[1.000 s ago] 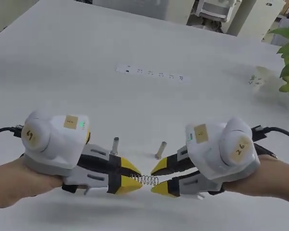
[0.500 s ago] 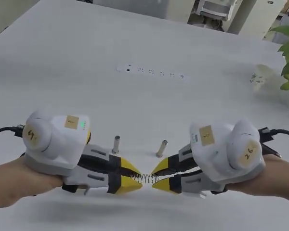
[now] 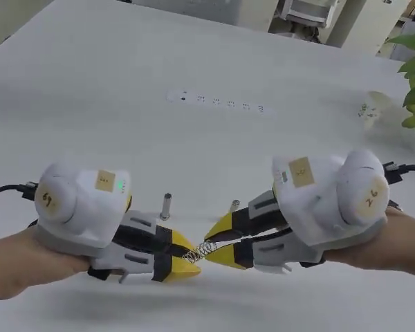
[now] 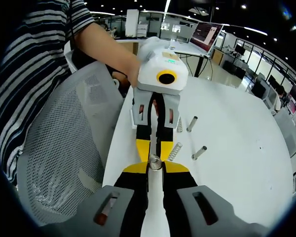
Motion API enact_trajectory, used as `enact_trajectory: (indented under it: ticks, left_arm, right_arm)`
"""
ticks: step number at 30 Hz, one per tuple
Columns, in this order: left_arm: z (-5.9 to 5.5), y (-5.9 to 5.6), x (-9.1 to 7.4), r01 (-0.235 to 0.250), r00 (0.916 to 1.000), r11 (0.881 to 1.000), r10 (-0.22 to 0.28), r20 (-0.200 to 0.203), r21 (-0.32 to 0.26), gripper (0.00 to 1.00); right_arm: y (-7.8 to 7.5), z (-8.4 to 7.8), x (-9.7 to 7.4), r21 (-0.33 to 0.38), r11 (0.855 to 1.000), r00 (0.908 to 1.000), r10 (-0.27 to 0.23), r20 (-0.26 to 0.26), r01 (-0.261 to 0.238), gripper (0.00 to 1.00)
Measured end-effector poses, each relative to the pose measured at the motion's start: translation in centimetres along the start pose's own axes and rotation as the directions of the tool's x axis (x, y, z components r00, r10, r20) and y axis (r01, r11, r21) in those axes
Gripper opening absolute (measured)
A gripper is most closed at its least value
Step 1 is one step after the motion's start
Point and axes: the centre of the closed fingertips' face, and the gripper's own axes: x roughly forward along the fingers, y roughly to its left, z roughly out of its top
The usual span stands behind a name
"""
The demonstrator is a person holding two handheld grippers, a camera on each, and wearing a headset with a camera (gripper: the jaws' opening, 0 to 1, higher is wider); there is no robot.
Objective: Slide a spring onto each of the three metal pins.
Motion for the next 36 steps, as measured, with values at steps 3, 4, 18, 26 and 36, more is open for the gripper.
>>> enact_trajectory:
  ticks: [3,4,18,26,36]
  left_arm:
    - [-0.2,0.1,-0.1,-0.004,1.0000,1.000,0.004,-0.007,0.003,0.02]
    - [-0.1,0.2,-0.1,-0.003,1.0000,1.000,0.003,-0.006,0.004,0.02]
    - [-0.3,0.5,0.0,-0.013,0.9995,0.999,0.013,-0.027,0.031,0.02]
    - [-0.2,0.5,-0.1,-0.011,0.9996,0.999,0.012,-0.026,0.033,0.02]
    - [-0.2,0.3,-0.3,-0.010,0.9995,0.999,0.011,-0.028,0.037,0.02]
  right_arm:
    - [0.0,0.2,0.3,-0.012,1.000,1.0000,-0.003,0.006,0.003,0.07]
    - [0.0,0.5,0.4,-0.006,1.000,0.9998,-0.002,0.019,0.002,0.07]
    - [-0.3,1.0,1.0,0.025,1.000,0.9987,-0.018,0.047,0.017,0.07]
    - [-0.3,1.3,1.1,0.036,0.999,0.9976,-0.021,0.065,0.019,0.08]
    - [-0.1,1.9,1.4,0.036,0.999,0.9962,-0.028,0.083,0.025,0.08]
